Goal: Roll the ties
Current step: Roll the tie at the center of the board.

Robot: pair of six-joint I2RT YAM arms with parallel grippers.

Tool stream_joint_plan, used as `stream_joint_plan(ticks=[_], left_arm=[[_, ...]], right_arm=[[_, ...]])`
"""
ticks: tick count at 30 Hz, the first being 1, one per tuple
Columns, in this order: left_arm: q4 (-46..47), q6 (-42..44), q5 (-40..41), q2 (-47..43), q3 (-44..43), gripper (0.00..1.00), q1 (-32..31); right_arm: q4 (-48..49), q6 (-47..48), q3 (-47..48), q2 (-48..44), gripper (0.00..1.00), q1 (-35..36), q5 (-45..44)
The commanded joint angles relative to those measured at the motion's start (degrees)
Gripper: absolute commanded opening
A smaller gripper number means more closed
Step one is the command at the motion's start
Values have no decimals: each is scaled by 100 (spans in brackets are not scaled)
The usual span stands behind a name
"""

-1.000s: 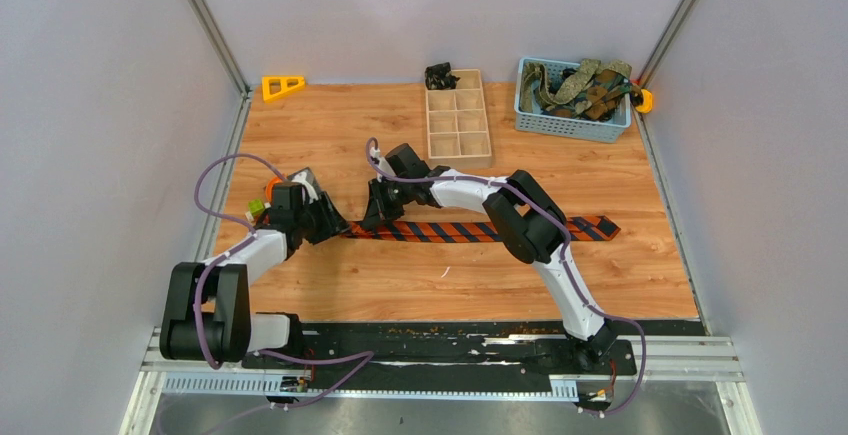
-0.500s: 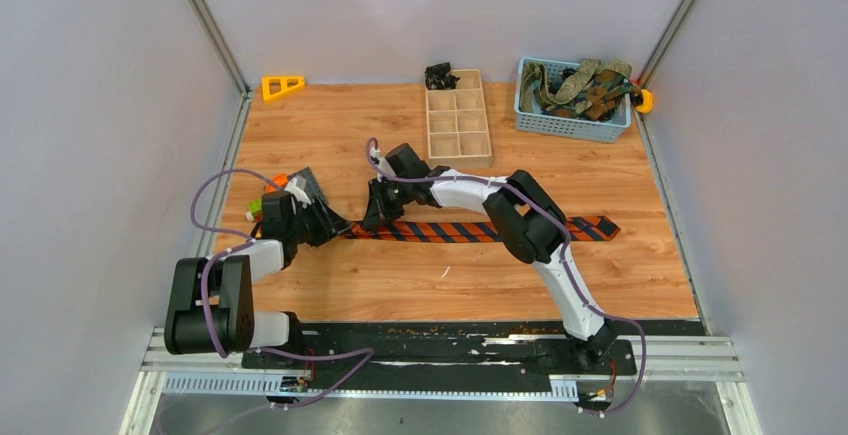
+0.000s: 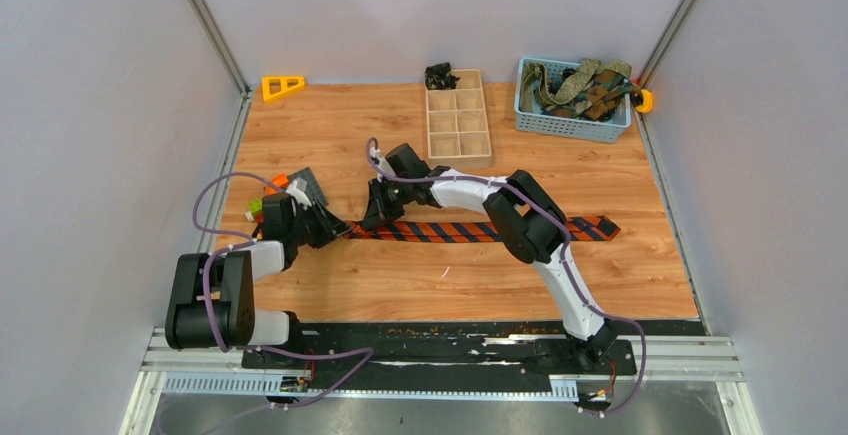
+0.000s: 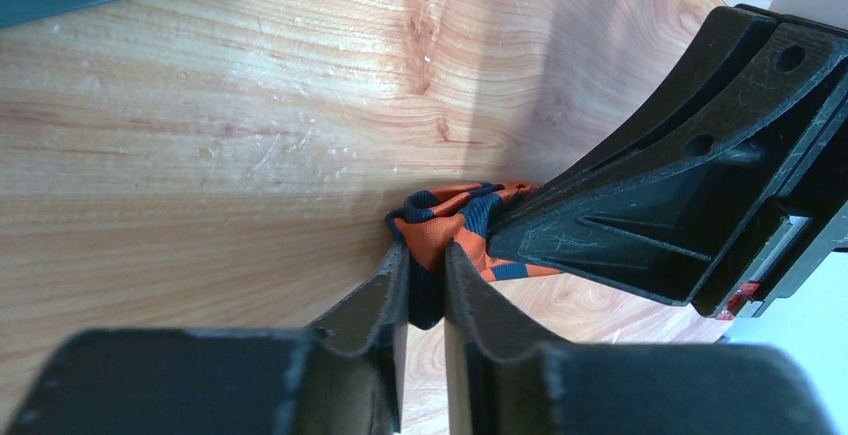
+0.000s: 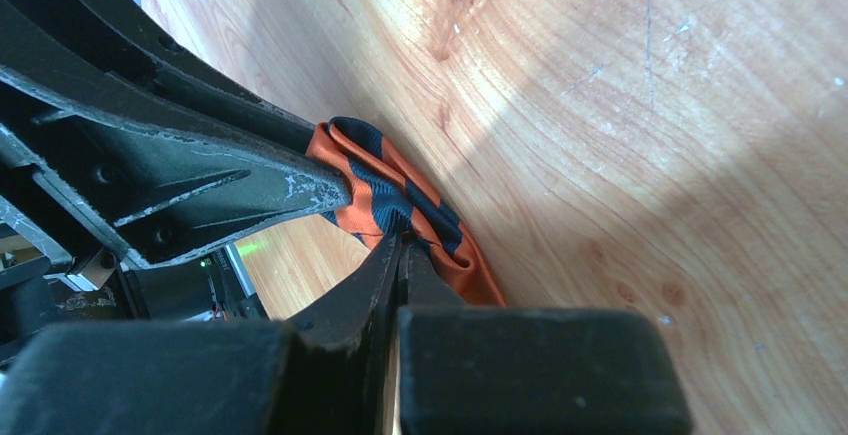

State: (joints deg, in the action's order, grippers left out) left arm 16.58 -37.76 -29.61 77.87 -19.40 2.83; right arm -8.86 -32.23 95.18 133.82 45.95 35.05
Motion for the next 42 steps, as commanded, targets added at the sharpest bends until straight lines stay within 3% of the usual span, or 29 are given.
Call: stream_joint_plan(ticks=[1, 5, 10, 14, 20, 29, 42], left_arm=[[-161, 74, -28, -46, 15, 18, 2], [-542, 253, 156, -255, -106, 0, 7], [-1051, 487, 412, -512, -284, 0, -45], [-1492, 614, 823, -695, -497, 0, -224], [-2016, 748, 1417, -917, -827, 0, -707], [-2687, 1156, 2060, -1100, -1246, 0, -939], [-3159, 1270, 2213, -1305, -1576, 0, -1054]], right_arm=[[-588, 280, -186, 52, 0, -16, -418], [-633, 280, -107, -23, 0, -13, -413], [-693, 270, 28, -241, 0, -16, -378], [-721, 280, 111, -465, 6, -5, -352], [-698, 282, 53, -609, 7, 0, -371], [-666, 192, 388, -239, 5, 45, -345], [-762, 157, 914, 187, 2, 238, -265]])
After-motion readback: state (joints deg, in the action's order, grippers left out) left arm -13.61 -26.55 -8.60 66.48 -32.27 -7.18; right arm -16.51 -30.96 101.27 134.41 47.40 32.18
